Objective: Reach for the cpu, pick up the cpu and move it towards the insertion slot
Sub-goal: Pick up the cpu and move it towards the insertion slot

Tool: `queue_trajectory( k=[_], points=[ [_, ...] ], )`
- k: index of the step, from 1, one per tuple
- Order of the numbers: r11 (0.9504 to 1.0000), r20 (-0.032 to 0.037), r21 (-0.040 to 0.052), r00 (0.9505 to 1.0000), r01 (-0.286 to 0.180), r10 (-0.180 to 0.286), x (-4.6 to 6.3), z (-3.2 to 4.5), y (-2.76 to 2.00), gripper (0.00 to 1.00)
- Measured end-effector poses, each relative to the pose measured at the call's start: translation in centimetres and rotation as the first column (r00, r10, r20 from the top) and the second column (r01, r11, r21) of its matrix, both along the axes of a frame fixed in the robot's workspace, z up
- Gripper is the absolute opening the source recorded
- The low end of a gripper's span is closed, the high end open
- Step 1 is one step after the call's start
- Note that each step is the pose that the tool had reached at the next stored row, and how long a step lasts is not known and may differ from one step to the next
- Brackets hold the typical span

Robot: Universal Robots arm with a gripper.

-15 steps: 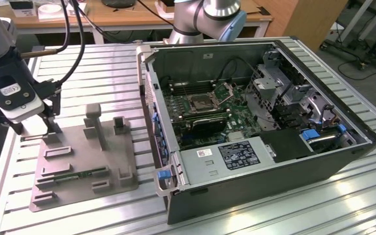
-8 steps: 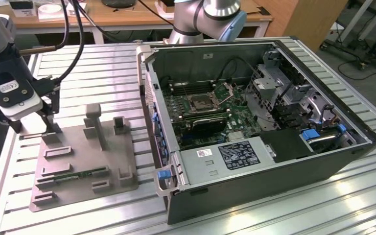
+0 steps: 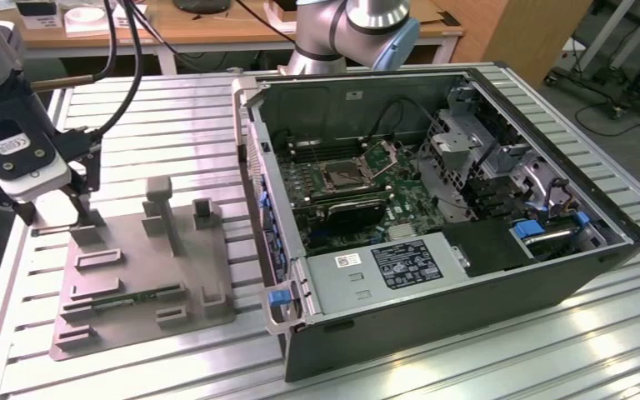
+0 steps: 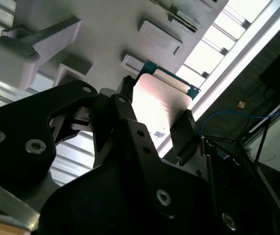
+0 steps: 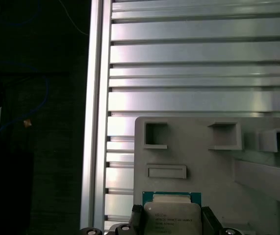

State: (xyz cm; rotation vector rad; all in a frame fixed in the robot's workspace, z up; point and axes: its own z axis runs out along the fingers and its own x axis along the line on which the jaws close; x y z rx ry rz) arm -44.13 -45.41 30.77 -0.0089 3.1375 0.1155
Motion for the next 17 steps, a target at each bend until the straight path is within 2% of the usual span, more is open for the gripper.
queue_trajectory(
  k=[17],
  points=[
    [1.0, 0.0001, 0.0001, 1.0, 0.0, 0.0, 0.0, 0.94, 0.0, 0.54]
  ],
)
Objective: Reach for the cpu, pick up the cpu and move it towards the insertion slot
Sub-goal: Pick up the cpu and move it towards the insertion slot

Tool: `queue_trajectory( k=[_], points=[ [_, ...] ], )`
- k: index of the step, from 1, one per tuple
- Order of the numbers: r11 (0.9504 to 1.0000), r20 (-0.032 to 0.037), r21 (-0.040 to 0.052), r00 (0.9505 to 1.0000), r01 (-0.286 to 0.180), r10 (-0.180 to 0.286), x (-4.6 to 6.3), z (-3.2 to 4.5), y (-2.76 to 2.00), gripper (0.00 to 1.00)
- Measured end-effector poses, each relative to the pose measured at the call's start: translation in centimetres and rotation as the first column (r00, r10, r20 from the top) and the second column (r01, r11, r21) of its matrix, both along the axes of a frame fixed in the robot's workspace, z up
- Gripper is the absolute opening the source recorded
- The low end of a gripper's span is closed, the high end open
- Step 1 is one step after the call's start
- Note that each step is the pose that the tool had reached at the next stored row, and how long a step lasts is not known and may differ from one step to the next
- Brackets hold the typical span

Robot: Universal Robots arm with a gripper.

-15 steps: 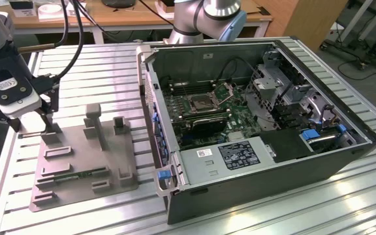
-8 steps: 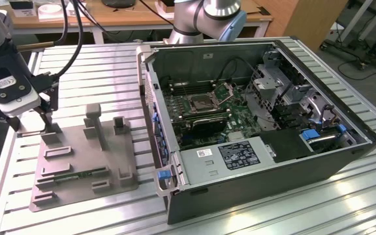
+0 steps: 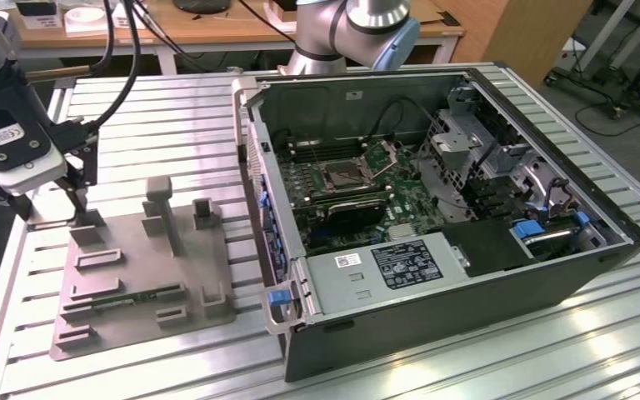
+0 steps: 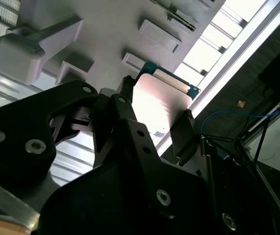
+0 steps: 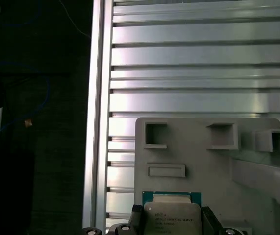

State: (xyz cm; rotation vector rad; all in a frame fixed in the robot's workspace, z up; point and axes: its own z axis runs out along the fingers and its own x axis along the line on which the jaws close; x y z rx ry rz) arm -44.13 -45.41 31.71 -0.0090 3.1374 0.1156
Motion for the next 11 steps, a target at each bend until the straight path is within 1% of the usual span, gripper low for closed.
queue_trajectory(
  k=[11],
  points=[
    [1.0, 0.0, 0.0, 1.0, 0.0, 0.0, 0.0, 0.56, 0.0, 0.54]
  ],
)
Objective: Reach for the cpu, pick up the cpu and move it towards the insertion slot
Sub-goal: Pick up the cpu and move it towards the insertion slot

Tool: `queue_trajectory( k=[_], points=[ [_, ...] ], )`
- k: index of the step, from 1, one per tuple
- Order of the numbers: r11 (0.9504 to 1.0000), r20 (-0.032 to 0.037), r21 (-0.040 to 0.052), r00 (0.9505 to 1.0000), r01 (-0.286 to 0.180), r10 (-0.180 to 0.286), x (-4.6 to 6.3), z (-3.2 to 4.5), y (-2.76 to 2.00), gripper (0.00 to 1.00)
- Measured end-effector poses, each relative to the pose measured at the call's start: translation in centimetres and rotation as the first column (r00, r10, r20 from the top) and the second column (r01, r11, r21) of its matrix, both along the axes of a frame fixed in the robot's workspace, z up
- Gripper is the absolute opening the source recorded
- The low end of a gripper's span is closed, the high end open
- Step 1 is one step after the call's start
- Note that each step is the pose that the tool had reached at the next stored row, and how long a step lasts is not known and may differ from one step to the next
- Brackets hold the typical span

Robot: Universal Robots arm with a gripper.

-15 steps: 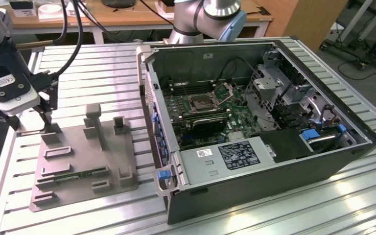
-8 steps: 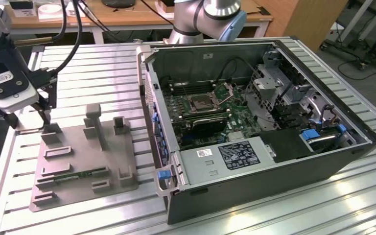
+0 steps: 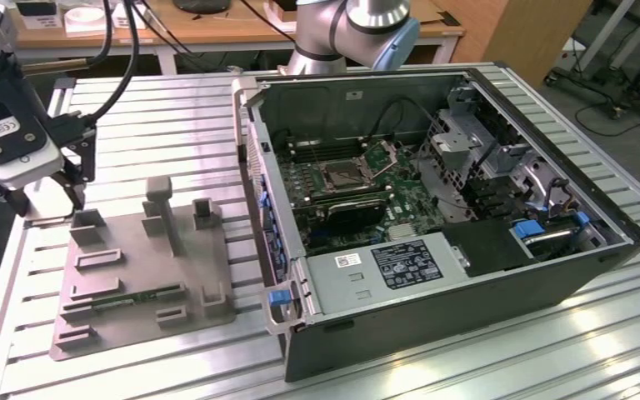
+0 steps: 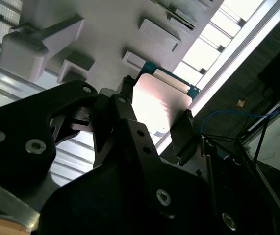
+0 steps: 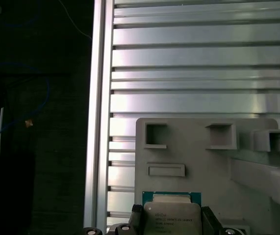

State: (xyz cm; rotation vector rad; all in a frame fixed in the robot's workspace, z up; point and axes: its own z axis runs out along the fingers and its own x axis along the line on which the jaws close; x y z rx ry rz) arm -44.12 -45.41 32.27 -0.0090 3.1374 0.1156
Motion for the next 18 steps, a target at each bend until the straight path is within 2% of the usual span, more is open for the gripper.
queue_trajectory(
  k=[18],
  points=[
    [1.0, -0.0001, 0.0, 1.0, 0.0, 0.0, 0.0, 0.91, 0.0, 0.54]
  ],
)
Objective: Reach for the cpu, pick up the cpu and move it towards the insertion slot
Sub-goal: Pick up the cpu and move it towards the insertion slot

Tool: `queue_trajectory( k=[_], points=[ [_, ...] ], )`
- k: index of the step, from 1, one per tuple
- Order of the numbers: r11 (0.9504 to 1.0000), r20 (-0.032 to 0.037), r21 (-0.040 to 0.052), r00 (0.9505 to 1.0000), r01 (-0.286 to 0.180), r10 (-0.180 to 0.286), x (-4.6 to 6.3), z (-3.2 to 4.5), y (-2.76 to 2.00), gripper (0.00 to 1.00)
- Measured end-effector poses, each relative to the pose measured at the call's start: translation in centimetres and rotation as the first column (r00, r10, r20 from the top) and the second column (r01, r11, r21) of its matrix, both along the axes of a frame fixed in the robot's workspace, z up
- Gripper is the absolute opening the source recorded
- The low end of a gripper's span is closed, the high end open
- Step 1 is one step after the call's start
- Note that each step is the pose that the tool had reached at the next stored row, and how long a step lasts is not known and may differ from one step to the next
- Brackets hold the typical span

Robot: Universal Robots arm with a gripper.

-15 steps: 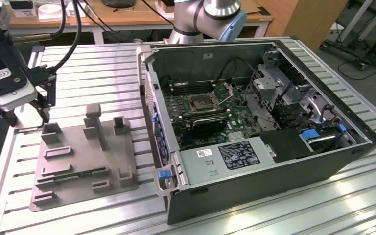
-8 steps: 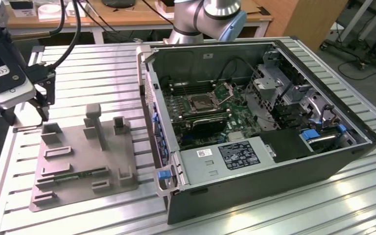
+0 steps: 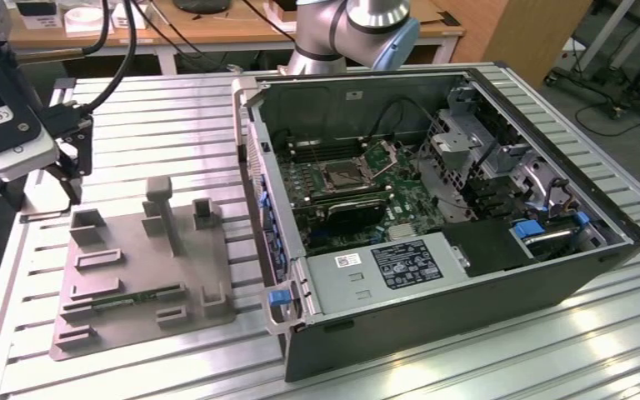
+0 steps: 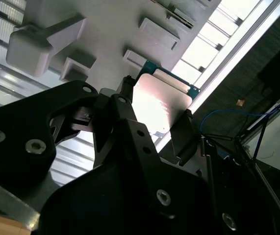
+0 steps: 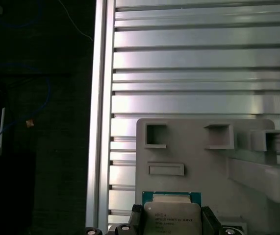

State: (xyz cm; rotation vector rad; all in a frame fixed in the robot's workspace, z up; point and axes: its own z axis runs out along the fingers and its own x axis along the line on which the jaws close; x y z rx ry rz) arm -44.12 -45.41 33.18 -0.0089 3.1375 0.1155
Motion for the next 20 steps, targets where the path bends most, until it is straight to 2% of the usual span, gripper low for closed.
queue_trajectory(
  k=[20],
  points=[
    [1.0, 0.0, 0.0, 1.0, 0.0, 0.0, 0.0, 1.23, 0.0, 0.54]
  ],
)
